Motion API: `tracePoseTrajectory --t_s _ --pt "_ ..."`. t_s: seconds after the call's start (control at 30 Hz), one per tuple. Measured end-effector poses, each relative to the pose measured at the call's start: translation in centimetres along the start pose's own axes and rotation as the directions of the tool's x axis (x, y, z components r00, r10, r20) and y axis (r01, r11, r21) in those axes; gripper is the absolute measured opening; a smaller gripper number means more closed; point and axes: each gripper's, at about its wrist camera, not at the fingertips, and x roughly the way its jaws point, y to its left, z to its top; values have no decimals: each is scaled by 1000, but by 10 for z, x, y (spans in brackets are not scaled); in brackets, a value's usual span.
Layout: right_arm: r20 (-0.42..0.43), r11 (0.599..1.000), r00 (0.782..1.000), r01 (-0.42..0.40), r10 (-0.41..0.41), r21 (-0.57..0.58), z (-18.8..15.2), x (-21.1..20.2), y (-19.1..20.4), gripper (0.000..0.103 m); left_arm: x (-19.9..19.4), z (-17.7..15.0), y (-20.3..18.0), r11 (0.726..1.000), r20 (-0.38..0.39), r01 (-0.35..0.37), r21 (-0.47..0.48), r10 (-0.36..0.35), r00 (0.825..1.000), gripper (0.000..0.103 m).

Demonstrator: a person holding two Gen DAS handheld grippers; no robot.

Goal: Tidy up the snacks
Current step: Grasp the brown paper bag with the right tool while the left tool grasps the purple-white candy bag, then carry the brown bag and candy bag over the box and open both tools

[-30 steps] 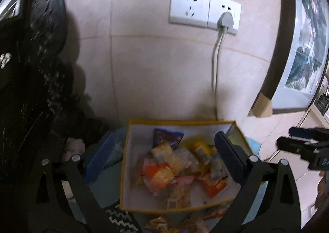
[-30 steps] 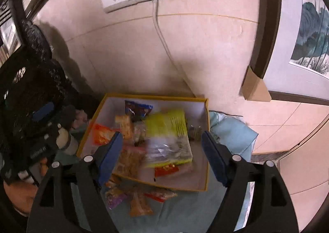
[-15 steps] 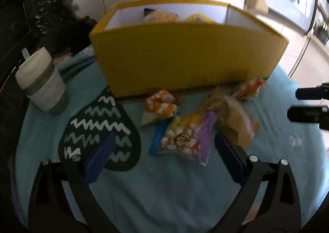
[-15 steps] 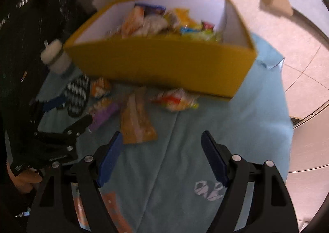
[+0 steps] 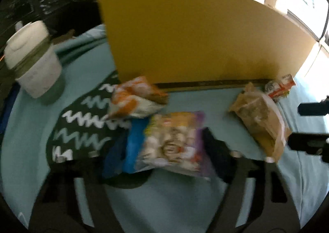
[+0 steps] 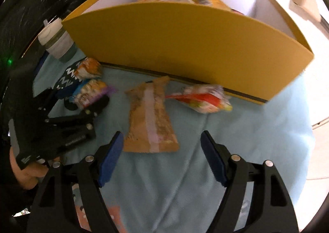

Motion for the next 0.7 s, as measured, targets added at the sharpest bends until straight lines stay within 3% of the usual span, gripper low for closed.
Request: tracePoseTrajectory --t_s 0.13,0.23,0.3,0.4,0.53,0.7 --pt "-5 999 1000 16 -17 -40 10 22 16 77 -5 -5 7 1000 9 18 0 -18 1000 56" --pt "-38 993 997 58 -62 -98 14 36 27 56 -7 -7 8 1000 10 22 -1 -22 1000 51" --pt "-58 999 998 -23 21 -36 18 34 19 39 -8 -7 14 999 6 46 -7 -46 999 47" --pt "-30 1000 999 -22 22 -1 13 22 10 39 -17 -9 20 997 7 69 -17 -69 998 45" --pt "12 996 998 -64 63 62 -7 -5 -2 39 -46 -12 15 993 80 113 -21 -111 991 45" --pt "68 992 995 -78 71 95 -28 -43 -9 39 -77 -11 1 989 116 151 -3 -149 982 45"
